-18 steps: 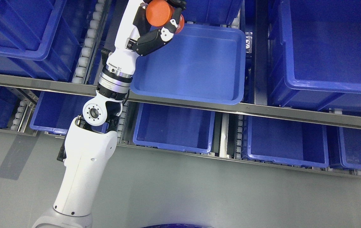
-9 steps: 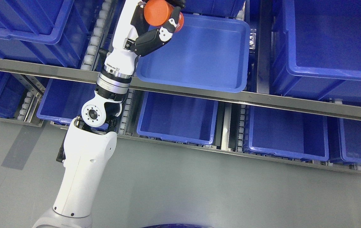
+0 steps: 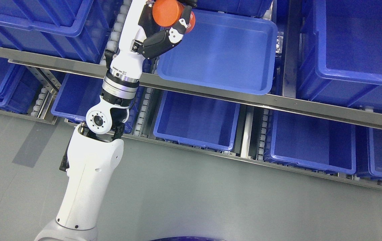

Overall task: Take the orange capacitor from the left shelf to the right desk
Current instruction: 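Lift the orange capacitor up out of the blue bin with the left hand, then hold the capacitor in the left hand while turning toward the steel table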

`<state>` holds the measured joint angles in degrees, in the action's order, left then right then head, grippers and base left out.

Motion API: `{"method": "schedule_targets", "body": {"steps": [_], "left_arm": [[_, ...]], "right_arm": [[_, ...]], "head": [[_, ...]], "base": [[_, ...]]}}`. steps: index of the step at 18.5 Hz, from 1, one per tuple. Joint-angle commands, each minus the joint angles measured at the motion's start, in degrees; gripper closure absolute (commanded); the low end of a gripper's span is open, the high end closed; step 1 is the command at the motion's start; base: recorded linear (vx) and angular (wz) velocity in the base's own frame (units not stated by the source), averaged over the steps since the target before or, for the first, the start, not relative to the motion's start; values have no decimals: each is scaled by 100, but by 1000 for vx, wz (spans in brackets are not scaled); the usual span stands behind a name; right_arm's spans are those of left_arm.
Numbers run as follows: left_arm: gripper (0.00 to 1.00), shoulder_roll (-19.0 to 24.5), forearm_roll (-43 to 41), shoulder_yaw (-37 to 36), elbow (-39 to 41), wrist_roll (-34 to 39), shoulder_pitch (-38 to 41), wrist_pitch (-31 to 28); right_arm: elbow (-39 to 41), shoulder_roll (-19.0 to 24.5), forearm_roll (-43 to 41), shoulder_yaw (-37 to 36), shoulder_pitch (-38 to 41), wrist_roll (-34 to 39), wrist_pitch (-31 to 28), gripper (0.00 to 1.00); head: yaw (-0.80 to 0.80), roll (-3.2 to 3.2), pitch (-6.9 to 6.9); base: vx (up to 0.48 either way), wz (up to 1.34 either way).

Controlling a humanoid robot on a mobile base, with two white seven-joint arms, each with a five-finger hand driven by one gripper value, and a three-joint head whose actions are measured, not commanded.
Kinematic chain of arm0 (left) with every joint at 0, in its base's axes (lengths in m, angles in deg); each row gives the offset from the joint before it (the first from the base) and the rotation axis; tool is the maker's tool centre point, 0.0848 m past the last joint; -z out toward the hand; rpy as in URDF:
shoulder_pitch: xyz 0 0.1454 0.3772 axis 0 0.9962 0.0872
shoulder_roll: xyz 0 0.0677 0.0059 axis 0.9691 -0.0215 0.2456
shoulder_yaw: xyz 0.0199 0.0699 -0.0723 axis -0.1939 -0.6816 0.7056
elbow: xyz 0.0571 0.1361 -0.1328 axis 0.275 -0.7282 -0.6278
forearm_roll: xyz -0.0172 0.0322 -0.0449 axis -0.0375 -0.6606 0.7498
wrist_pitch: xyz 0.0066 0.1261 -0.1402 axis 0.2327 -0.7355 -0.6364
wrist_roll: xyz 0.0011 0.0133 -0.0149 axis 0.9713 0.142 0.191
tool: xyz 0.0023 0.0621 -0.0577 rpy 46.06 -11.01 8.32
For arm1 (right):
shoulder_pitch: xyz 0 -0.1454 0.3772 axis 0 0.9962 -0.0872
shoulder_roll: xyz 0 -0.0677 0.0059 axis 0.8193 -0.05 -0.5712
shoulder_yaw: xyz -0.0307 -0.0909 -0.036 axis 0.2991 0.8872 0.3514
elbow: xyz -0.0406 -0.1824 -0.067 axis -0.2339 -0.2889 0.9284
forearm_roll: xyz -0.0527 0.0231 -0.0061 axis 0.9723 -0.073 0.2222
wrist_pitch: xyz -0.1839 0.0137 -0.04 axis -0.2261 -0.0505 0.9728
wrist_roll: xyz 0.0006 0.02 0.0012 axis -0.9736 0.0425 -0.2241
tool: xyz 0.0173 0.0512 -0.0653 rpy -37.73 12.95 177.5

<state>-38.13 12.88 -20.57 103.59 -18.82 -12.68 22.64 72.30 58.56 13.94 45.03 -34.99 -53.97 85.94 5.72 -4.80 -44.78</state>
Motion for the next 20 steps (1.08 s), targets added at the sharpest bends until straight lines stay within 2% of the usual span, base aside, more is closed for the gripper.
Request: {"method": "schedule_targets", "body": {"steps": [1, 8, 13, 16, 20], "left_arm": [[98, 100, 0, -390, 29, -1, 32, 342], [98, 100, 0, -777, 38, -1, 128, 360], [98, 100, 0, -1664, 47, -1, 637, 352], [98, 100, -9, -2288, 38, 8, 1470, 177], [98, 100, -9, -2334, 38, 17, 1623, 150]], "right_arm": [[132, -100, 0, -70, 194, 0, 2, 0], [132, -100, 0, -62, 194, 0, 2, 0], [132, -100, 0, -70, 203, 0, 2, 0], [132, -100, 0, -70, 194, 0, 2, 0], [132, -100, 0, -70, 194, 0, 2, 0]], "head": [[0, 0, 0], [0, 0, 0], [0, 0, 0], [0, 0, 0], [0, 0, 0]], "base": [[-78, 85], [-104, -145], [-166, -218], [-181, -161], [-128, -261]]}}
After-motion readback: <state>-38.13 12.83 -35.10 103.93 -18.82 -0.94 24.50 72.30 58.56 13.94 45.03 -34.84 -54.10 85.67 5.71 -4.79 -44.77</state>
